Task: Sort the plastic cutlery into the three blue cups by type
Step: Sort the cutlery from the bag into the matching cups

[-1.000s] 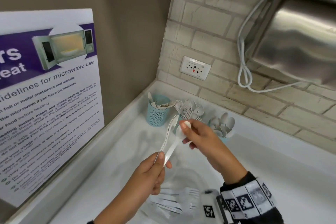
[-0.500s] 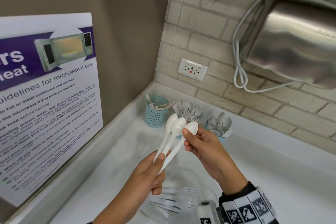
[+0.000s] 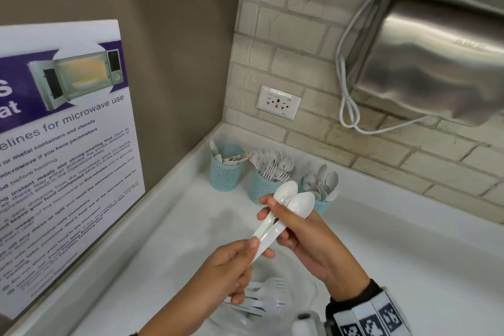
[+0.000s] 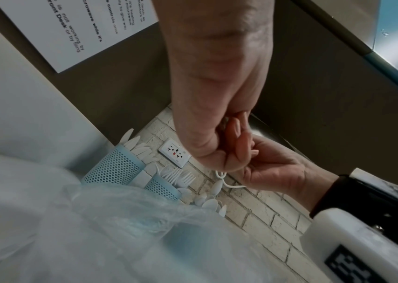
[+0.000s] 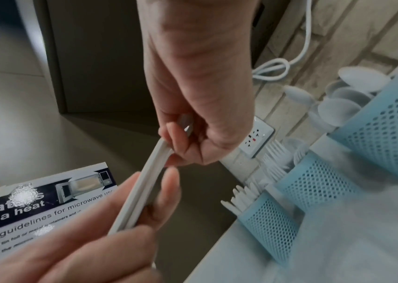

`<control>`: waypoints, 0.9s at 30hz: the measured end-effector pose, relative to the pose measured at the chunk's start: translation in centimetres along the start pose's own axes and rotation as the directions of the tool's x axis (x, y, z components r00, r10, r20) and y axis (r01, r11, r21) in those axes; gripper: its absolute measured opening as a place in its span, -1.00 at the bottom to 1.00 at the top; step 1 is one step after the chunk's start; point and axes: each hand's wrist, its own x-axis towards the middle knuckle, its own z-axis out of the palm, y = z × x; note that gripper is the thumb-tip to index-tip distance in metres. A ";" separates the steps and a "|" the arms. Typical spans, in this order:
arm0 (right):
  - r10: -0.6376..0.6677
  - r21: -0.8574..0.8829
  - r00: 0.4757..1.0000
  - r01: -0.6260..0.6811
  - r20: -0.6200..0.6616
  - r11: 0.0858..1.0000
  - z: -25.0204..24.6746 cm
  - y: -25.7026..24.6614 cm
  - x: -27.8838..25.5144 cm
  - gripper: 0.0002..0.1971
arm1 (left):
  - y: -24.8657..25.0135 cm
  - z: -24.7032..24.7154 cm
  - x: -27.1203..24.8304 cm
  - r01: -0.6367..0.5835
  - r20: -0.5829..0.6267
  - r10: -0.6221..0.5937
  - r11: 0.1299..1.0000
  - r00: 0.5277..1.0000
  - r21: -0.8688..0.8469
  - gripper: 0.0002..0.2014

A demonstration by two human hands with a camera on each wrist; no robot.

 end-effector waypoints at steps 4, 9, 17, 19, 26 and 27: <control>-0.145 0.034 0.942 0.162 -0.303 0.986 -2.5 -1.3 0.1 -0.88 | -0.4 -0.4 0.3 -0.007 -0.069 0.005 0.999 0.998 -0.031 -0.73; -0.339 -0.129 0.763 0.324 -0.550 0.937 -6.9 -3.2 -0.2 -0.85 | -0.6 -0.6 0.5 -0.035 -0.081 0.037 0.999 0.996 0.020 -0.75; -0.479 -0.375 0.512 0.300 -0.713 0.877 -11.5 -3.8 1.5 -0.77 | -1.1 -0.8 0.9 -0.034 -0.086 0.038 0.998 0.996 0.056 -0.75; -0.493 -0.404 0.517 0.284 -0.699 0.870 -11.7 -3.5 2.6 -0.81 | -1.1 -0.9 1.0 -0.037 -0.093 0.042 0.997 0.995 0.062 -0.76; -0.474 -0.509 0.675 0.167 -0.566 0.845 -12.7 -1.1 5.8 -0.83 | -1.4 -1.6 1.1 -0.031 -0.114 0.040 0.997 0.993 0.076 -0.76; -0.475 -0.531 0.679 0.147 -0.560 0.835 -12.8 -1.0 6.2 -0.81 | -1.5 -1.6 1.1 -0.030 -0.120 0.040 0.996 0.992 0.079 -0.76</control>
